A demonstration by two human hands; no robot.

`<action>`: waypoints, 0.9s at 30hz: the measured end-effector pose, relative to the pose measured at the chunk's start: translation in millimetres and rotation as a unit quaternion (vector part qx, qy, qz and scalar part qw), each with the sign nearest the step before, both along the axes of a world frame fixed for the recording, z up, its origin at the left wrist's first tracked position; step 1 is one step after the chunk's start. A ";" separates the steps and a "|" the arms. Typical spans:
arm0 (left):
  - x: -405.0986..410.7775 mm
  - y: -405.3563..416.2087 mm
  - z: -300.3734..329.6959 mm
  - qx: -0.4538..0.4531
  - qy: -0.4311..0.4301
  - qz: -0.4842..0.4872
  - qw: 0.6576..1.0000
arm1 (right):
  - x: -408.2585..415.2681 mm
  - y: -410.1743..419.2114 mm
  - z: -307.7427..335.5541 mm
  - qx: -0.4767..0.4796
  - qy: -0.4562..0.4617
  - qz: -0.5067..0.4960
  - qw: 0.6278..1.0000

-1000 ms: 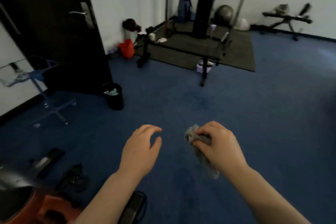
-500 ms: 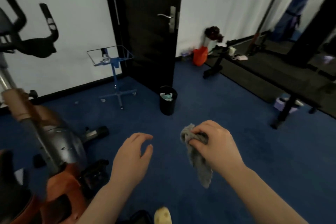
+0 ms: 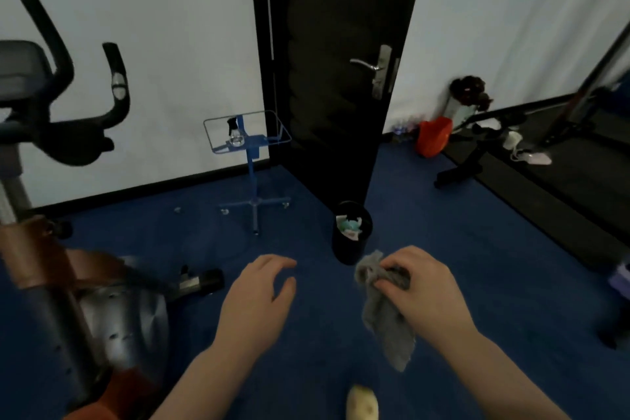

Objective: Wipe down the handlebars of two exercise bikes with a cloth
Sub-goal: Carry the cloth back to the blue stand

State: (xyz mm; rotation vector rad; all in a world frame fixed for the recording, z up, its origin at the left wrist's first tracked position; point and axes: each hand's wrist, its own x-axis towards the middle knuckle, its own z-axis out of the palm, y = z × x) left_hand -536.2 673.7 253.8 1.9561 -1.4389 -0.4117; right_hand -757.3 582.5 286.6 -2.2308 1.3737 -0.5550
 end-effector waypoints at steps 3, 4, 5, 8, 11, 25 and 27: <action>9.7 -50.0 -3.7 -0.003 -0.015 0.023 1.000 | 15.4 -64.1 -7.5 -0.005 -0.005 0.024 1.000; 13.7 -68.0 -2.8 -0.005 -0.018 0.034 0.999 | 22.9 -85.7 -8.1 -0.008 -0.009 0.036 0.999; 18.2 -86.1 -0.8 -0.005 -0.021 0.045 0.999 | 30.9 -107.4 -7.5 -0.010 -0.013 0.046 0.999; 34.9 -140.7 7.4 0.007 -0.033 0.073 0.997 | 55.0 -171.2 -2.0 -0.017 -0.017 0.079 0.997; 55.0 -192.1 15.3 0.003 -0.043 0.111 0.993 | 82.3 -230.3 4.2 -0.029 -0.025 0.119 0.992; 219.2 -351.4 -13.3 0.025 -0.006 0.219 0.976 | 284.5 -423.5 -10.1 -0.016 -0.025 0.214 0.976; 253.0 -373.2 -11.3 0.021 -0.004 0.226 0.974 | 314.3 -447.0 -12.9 -0.014 -0.004 0.209 0.978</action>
